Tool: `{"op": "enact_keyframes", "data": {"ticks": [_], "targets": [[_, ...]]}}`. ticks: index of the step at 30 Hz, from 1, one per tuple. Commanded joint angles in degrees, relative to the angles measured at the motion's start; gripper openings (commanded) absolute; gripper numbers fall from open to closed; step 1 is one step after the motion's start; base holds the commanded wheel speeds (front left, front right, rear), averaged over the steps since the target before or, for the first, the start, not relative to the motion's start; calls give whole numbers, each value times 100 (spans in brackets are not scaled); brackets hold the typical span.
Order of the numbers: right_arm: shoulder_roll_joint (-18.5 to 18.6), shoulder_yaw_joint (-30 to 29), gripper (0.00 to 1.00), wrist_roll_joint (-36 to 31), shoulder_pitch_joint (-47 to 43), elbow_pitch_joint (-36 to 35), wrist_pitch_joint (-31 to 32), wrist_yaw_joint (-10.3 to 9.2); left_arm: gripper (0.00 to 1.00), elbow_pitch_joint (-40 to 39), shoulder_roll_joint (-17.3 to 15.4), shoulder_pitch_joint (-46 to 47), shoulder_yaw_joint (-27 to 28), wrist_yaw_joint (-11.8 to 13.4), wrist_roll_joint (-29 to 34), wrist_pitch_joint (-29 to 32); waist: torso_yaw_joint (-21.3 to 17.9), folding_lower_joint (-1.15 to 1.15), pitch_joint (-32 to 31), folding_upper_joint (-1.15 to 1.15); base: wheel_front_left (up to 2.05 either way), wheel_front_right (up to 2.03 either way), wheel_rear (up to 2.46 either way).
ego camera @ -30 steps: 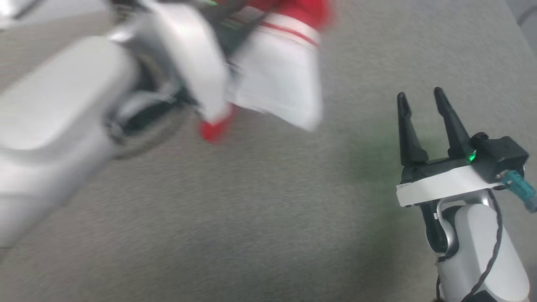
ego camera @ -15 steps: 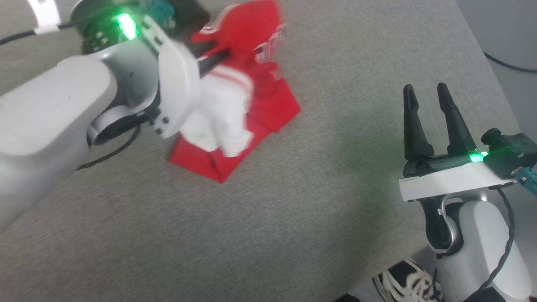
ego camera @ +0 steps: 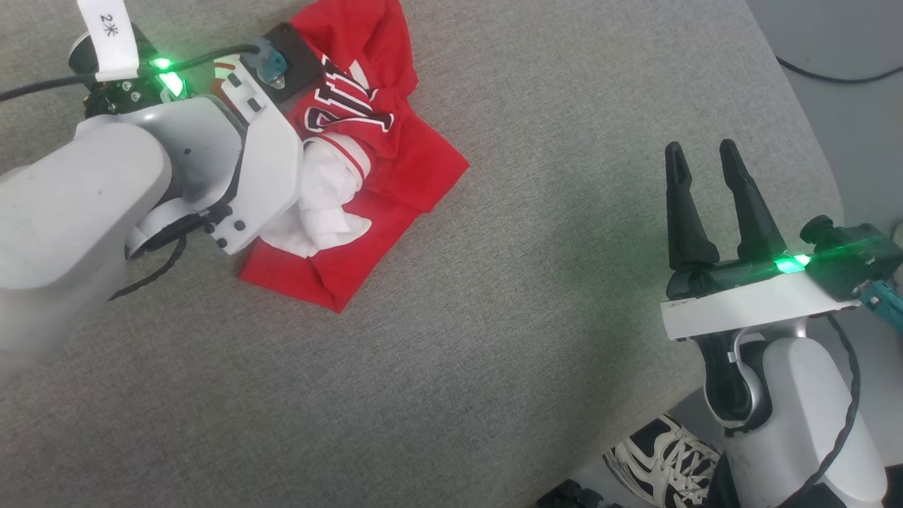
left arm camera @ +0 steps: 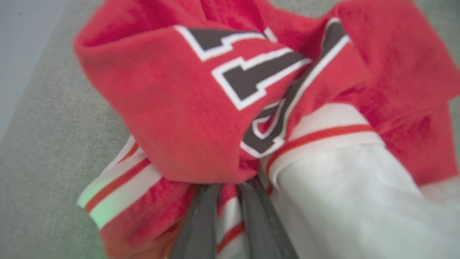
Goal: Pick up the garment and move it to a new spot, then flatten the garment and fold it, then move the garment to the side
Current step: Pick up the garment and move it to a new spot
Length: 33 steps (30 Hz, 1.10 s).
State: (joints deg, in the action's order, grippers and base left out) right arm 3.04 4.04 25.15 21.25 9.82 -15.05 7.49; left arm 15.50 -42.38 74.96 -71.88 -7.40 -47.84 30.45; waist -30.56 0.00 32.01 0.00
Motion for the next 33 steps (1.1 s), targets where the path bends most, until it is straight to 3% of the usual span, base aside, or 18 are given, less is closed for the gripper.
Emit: {"op": "enact_keyframes", "data": {"ticks": [1,2,3,4,5,11,17,27,33], "targets": [[-18,10,100,-46,33,-5,-18,0,13,276,-179,-501,-272,-9,-26,113,39,0,-10,0,0,0,0],[-19,7,100,-77,41,-6,-18,0,31,302,-171,-487,-270,-8,-44,44,77,0,-29,0,0,0,0],[-20,0,100,-113,49,-9,-18,0,41,326,-156,-458,-267,-8,-77,-47,123,0,-58,0,0,0,0],[-18,-18,100,-159,55,-11,-18,0,79,354,-137,-409,-259,-8,-133,-167,178,0,-95,0,0,0,0],[-15,-36,100,-210,59,-9,-18,0,100,378,-101,-346,-246,-8,-185,-306,244,0,-141,0,0,0,0],[-12,-169,100,-633,44,40,-18,0,100,530,293,0,-154,-9,-862,-1423,796,0,-566,0,0,0,0],[-12,-248,100,-1170,-80,138,-18,0,100,628,445,-215,-157,-8,-1548,-2619,1448,0,-1081,0,0,0,0],[-11,-519,100,-1820,-344,350,-18,0,100,1382,651,-1589,-96,-9,-2312,-4296,2300,0,-1700,0,0,0,0],[154,-735,100,-2082,-624,447,-17,0,100,1772,833,-2656,375,-9,-2681,-4572,2839,0,-1968,0,0,0,0]]}}
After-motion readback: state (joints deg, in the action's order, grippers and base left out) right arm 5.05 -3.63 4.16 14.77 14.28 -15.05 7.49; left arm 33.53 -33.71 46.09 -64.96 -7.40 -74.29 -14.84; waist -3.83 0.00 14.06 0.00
